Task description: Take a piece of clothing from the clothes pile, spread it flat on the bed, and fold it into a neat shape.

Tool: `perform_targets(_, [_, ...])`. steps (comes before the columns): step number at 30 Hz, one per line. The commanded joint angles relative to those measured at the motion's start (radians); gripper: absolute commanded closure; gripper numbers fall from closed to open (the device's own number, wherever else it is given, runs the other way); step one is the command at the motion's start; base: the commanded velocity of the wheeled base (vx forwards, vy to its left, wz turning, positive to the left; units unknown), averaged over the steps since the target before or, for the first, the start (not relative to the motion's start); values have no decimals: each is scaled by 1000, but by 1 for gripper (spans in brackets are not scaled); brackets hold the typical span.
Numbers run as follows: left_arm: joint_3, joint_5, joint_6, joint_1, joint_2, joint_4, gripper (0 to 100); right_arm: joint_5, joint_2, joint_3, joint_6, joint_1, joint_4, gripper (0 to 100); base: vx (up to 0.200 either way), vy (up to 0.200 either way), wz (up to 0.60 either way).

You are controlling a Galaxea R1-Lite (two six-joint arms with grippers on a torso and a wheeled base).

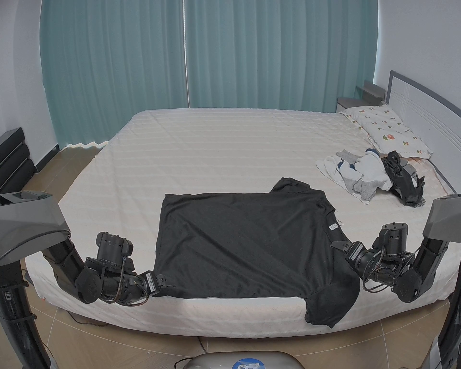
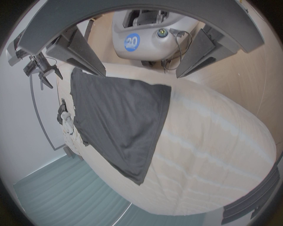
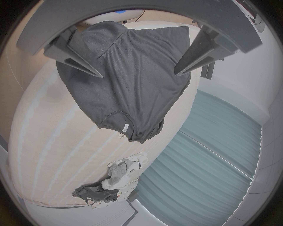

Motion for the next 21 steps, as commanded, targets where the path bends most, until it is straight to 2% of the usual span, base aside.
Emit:
perform_targets(1, [-11, 53, 2, -35, 71, -40, 0, 1, 35, 22, 0, 5, -39, 0, 0, 0, 0])
perform_targets(9, [-40, 140, -1, -77, 112, -44, 0, 4, 35, 27, 18, 5, -48, 0, 0, 0, 0])
perform_targets(21, [-68, 159, 0, -79, 130, -44, 0, 8, 35, 25, 25, 5, -48, 0, 0, 0, 0])
